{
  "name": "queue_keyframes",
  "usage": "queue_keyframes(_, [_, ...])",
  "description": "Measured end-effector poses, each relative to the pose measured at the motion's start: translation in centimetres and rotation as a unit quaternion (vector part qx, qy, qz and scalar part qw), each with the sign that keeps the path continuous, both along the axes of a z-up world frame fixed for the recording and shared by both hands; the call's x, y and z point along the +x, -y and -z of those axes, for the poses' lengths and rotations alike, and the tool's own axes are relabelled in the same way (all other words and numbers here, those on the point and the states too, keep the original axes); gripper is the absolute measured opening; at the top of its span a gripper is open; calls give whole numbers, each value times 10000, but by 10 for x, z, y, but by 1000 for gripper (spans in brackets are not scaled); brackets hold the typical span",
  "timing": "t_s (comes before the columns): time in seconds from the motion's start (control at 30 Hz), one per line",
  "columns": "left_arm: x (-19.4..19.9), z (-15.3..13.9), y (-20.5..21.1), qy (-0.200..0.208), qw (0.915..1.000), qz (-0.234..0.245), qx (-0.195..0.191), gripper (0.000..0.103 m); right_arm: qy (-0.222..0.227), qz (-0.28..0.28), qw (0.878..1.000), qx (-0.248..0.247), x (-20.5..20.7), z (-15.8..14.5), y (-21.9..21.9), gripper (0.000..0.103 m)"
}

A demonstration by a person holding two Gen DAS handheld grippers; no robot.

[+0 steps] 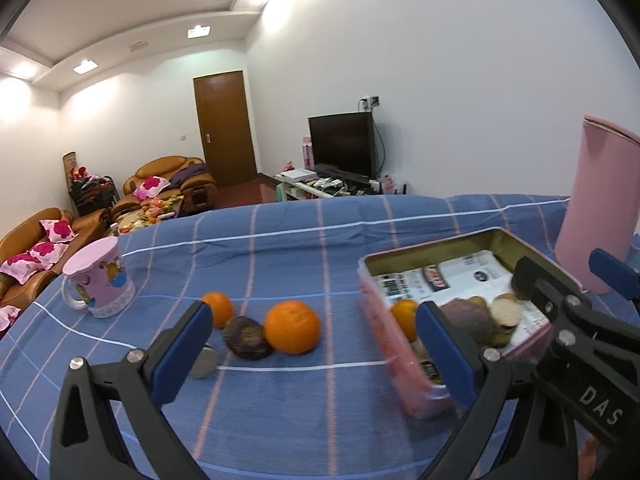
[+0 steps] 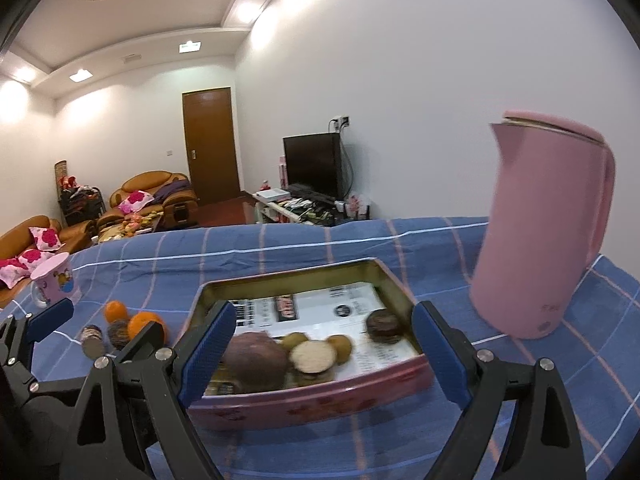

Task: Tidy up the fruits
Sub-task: 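Move both open tools back from the tin toward the remaining items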

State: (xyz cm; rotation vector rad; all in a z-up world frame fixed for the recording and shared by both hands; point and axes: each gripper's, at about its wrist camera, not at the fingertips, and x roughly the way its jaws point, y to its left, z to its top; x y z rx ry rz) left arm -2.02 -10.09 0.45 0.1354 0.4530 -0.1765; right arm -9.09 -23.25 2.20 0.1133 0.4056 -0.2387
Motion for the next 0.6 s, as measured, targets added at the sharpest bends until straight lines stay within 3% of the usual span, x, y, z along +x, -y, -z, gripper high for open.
queue_keyframes(0.4, [31,6,-55,-247,9995,-205,73,103,-105,-332,9994,29,27,5,-46,91])
queue_keyframes(0.6, [54,11,-103,-612,9973,-366,-175,103,-164,-584,9980,-168,37,7,-69,91])
